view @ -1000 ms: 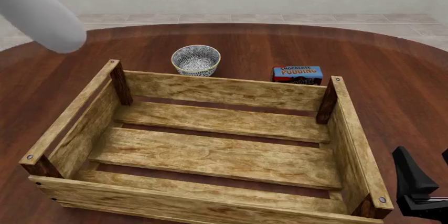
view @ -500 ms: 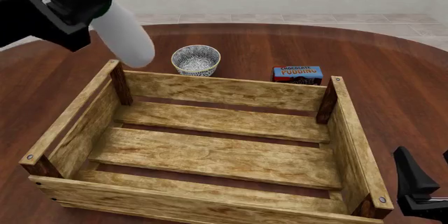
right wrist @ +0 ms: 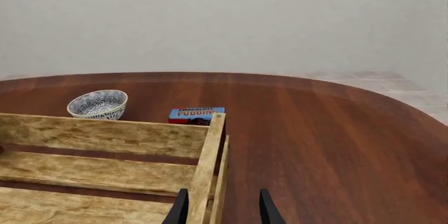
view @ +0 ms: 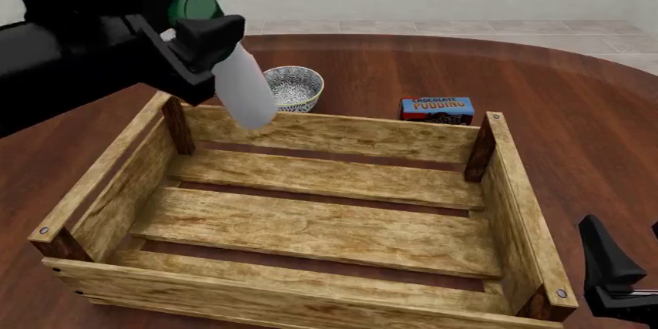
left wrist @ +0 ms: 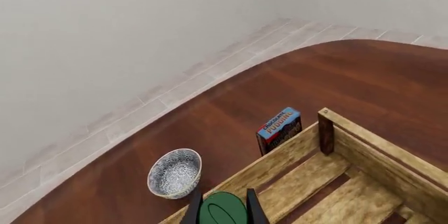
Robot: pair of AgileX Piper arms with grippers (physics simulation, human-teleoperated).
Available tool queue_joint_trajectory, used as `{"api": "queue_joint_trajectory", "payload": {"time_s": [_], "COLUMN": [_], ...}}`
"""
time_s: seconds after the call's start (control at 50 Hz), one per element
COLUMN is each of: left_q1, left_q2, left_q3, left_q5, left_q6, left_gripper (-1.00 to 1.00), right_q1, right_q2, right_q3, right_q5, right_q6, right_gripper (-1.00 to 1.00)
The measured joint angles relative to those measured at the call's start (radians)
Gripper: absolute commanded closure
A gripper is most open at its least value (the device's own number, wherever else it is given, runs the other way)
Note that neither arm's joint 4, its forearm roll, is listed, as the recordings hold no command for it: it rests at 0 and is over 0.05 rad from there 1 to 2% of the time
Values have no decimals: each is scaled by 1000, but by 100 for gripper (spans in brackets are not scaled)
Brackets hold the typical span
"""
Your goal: Pick up the salad dressing and put it in the tray.
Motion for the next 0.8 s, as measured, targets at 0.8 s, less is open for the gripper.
{"api": "queue_joint_trajectory", "payload": {"time_s": [0.8], "left_q1": [-20], "left_q2": [168], "left_q3": [78], "left_q5": [-74], "left_q6": [16], "left_gripper": [100], "right_q1": [-4], "right_q2": [3], "right_q3": [0], "right_q5": [-2], "right_q6": [4], "right_gripper": [-100]}}
